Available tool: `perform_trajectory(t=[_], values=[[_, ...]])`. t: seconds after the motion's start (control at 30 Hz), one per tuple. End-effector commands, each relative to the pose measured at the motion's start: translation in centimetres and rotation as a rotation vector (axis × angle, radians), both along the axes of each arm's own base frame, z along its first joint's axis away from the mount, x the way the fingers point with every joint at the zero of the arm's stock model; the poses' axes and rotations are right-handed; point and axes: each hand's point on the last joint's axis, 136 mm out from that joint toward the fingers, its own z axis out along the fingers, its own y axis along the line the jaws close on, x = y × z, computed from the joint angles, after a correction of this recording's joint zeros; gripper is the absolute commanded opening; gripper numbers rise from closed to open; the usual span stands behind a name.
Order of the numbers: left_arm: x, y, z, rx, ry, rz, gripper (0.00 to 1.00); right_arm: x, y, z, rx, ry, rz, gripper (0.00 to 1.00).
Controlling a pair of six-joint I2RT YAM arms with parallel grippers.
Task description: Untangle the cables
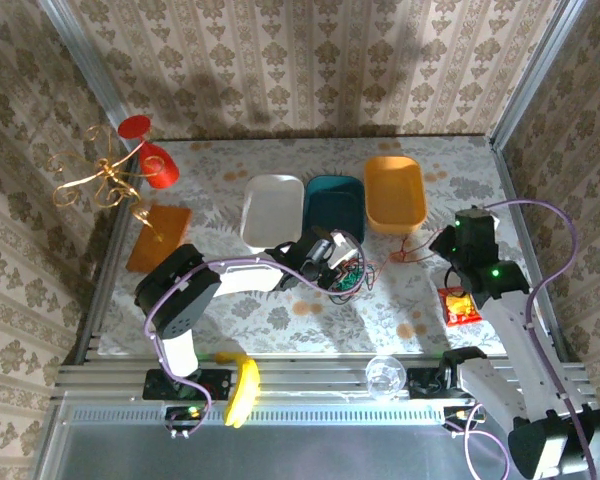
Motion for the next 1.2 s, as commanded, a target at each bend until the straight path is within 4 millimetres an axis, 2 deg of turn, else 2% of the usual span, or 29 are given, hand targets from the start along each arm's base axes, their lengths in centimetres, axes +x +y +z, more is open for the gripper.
perform_trajectory(t=[0.0,0.3,0.5,0.67,0.77,0.9,0.97,1.17], values=[[-0.9,2.6,-2.7,0.101,0.057,0.033,0.0,-0.9,-3.8,2.1,-0.102,-0.014,-0.168,0.0],[-0.9,3.6,-3.1,0.125,0.049,0.064,0.0,-1.9,-9.4,5.5,-0.253,0.019,-0.393,0.0],[-1.0,4.6,-3.7,0.149,0.047,0.088,0.0,-2.3,-12.6,7.0,-0.271,0.027,-0.485,0.0],[-1.1,6.0,-4.2,0.178,0.042,0.125,0.0,-3.1,-13.7,5.1,-0.204,0.072,-0.543,0.0],[-1.1,7.2,-4.5,0.195,0.044,0.165,0.0,-3.5,-14.5,4.8,-0.17,0.071,-0.567,0.0],[-0.3,10.0,-5.0,0.233,0.035,0.282,0.0,-4.8,-15.5,4.5,-0.146,0.08,-0.623,0.0],[-0.1,11.4,-5.2,0.247,0.036,0.344,0.0,-5.6,-16.0,3.8,-0.117,0.087,-0.657,0.0],[0.4,14.0,-5.4,0.265,0.034,0.451,0.0,-7.3,-16.8,1.4,0.006,0.09,-0.747,0.0]])
